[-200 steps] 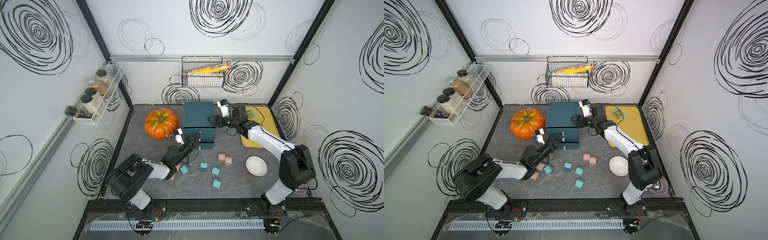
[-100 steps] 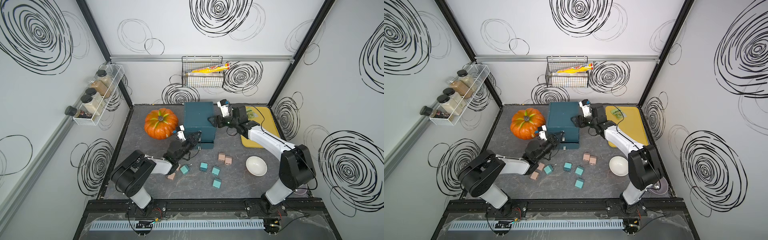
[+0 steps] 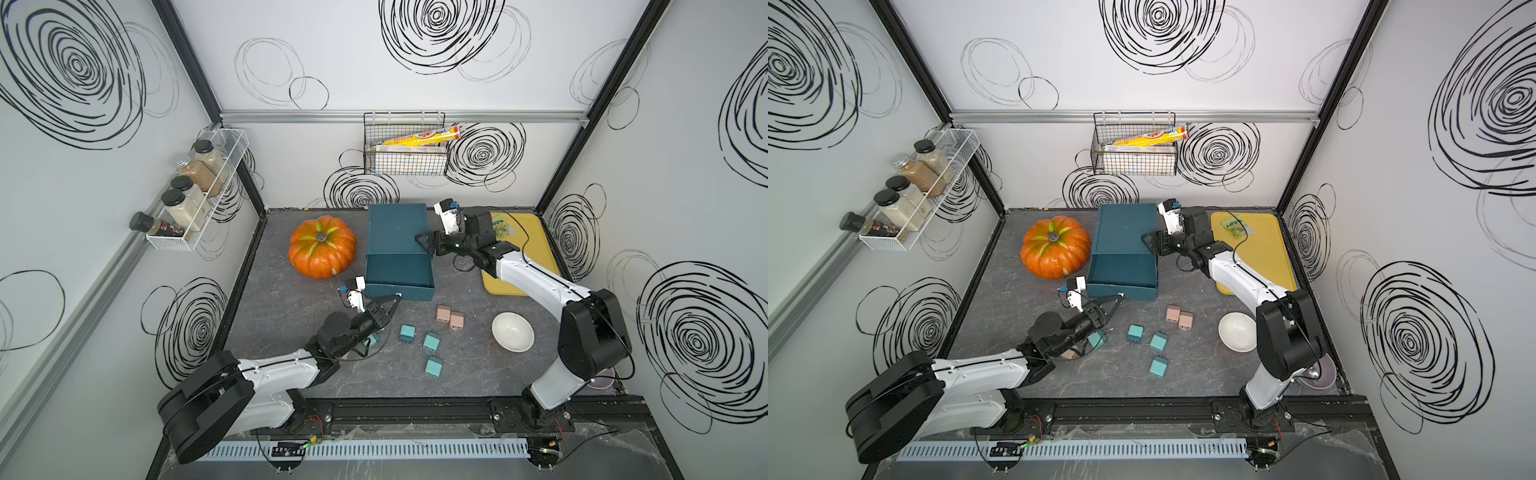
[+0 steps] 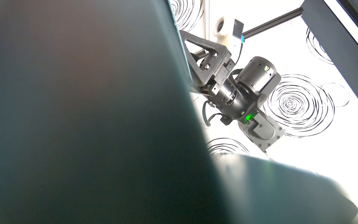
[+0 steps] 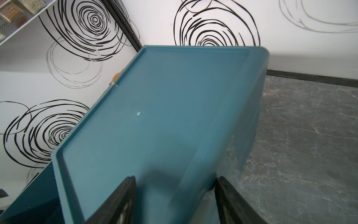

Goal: Place the plugs into the drawer by color
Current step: Open the drawer in the storage box, then pick up the plug from the center of the board.

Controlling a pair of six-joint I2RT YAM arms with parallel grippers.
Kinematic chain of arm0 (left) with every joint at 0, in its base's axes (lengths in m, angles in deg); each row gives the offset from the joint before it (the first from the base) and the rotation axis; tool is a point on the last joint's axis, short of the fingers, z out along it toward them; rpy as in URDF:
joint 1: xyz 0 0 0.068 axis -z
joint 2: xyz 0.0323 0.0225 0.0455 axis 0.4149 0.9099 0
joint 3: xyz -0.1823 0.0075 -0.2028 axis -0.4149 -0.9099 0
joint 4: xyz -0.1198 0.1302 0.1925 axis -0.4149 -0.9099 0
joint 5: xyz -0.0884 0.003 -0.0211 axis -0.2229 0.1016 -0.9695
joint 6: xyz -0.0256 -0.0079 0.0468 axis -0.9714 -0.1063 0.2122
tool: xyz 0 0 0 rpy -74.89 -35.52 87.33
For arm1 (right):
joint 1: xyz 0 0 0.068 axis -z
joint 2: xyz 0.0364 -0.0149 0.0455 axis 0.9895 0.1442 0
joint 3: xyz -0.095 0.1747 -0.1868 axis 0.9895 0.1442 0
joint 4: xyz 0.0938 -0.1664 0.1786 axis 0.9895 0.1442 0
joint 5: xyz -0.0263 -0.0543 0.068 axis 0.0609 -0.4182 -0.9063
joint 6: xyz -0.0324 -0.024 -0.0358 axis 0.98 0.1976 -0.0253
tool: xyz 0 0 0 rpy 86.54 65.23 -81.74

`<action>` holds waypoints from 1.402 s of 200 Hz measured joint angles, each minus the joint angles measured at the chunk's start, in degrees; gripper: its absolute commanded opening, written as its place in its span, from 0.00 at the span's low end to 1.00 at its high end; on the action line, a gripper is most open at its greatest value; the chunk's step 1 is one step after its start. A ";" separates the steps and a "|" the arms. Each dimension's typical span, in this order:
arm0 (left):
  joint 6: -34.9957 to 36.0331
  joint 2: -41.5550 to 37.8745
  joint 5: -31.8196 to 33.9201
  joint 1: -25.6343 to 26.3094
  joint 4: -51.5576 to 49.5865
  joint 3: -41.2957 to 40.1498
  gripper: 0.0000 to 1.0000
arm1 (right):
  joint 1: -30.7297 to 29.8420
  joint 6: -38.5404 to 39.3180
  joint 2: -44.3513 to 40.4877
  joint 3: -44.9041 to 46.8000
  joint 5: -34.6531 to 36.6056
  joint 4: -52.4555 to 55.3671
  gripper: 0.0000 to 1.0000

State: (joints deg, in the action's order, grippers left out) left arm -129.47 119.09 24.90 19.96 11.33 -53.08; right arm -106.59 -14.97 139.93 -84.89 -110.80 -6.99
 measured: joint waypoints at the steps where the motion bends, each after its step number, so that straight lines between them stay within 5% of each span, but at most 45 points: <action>1: 0.00 0.00 0.09 0.09 0.07 -0.13 0.00 | 0.00 0.00 0.00 0.00 0.00 0.00 0.68; 26: 0.70 -0.17 3.87 3.13 -1.01 -0.46 0.00 | 0.04 -0.02 0.00 0.00 -0.02 0.00 0.68; 41: 0.79 -0.04 5.40 4.35 -0.52 -0.44 0.19 | 0.07 0.00 0.00 0.02 -0.04 0.00 0.68; 55: 0.68 0.22 5.42 4.76 0.13 -0.76 0.22 | 0.07 0.00 0.00 0.02 -0.04 -0.02 0.69; 70: 0.59 0.24 4.63 5.53 -0.33 -1.33 0.38 | 0.07 0.13 0.00 0.02 -0.28 0.00 0.75; 87: 1.14 -0.66 4.28 5.92 -1.38 -1.77 0.39 | 0.04 0.20 0.00 0.04 -0.90 0.26 0.79; 109: 1.92 -4.76 4.33 6.40 -6.21 -1.77 0.58 | 0.00 0.35 -0.02 0.02 -1.53 0.55 0.82; 144: 3.04 -16.52 5.88 6.82 -16.52 -1.95 0.72 | -0.07 0.44 -1.95 -0.04 -1.18 3.87 0.84; 180: 5.03 -28.24 9.31 6.67 -29.88 -2.49 0.78 | 0.09 -0.74 -12.22 3.34 7.69 7.89 0.83; 209: 10.27 -29.94 9.46 5.16 -43.30 0.52 0.98 | 1.18 -1.64 -24.85 13.75 16.65 9.62 0.79; 237: 18.36 -30.08 8.11 4.28 -49.81 4.28 0.99 | 1.79 -2.71 -29.77 26.32 18.88 10.64 0.73; 280: 28.55 -27.19 2.80 4.28 -48.50 4.42 0.99 | -2.21 -4.20 -25.66 36.83 18.84 12.13 0.74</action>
State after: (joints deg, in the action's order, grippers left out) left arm -100.93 91.90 27.70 24.24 -37.17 -48.66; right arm -108.80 -19.17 114.27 -48.06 -91.96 5.14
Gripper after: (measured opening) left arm 0.988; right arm 0.737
